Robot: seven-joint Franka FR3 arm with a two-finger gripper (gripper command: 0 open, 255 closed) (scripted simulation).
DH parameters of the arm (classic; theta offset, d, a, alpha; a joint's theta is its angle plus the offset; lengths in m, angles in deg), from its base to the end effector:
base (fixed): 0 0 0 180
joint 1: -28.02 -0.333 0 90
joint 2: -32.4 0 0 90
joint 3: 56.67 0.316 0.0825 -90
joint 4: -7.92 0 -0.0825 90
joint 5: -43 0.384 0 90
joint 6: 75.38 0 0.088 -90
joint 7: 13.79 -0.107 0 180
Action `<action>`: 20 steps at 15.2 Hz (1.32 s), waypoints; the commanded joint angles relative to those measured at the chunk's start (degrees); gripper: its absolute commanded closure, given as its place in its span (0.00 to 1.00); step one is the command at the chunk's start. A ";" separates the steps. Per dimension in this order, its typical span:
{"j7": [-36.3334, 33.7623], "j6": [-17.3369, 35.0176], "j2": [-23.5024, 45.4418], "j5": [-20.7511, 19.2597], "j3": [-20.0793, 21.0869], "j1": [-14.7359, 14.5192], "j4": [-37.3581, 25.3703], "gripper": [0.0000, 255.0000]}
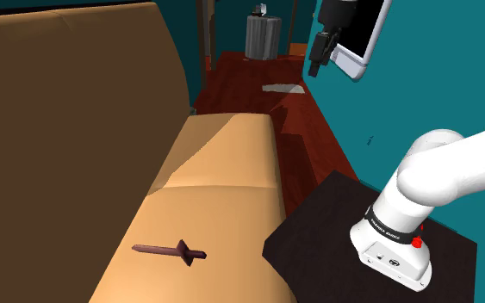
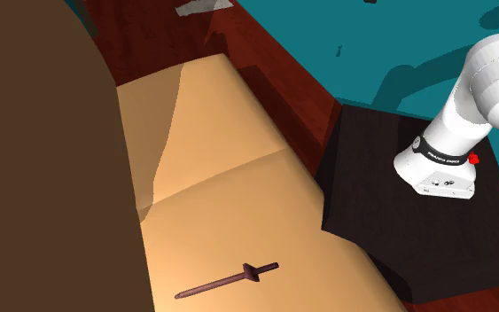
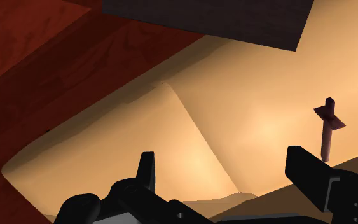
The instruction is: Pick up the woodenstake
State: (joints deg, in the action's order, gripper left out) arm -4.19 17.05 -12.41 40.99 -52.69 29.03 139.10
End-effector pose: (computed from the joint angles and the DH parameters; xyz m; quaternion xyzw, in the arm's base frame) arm 0.3125 0.0206 0.6244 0.9927 0.1003 0.0493 0.0454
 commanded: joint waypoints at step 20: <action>-11.94 26.48 22.74 4.99 14.98 -5.61 6.86 0.00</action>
State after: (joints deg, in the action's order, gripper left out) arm -15.43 42.22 8.93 45.97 -38.50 23.67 145.96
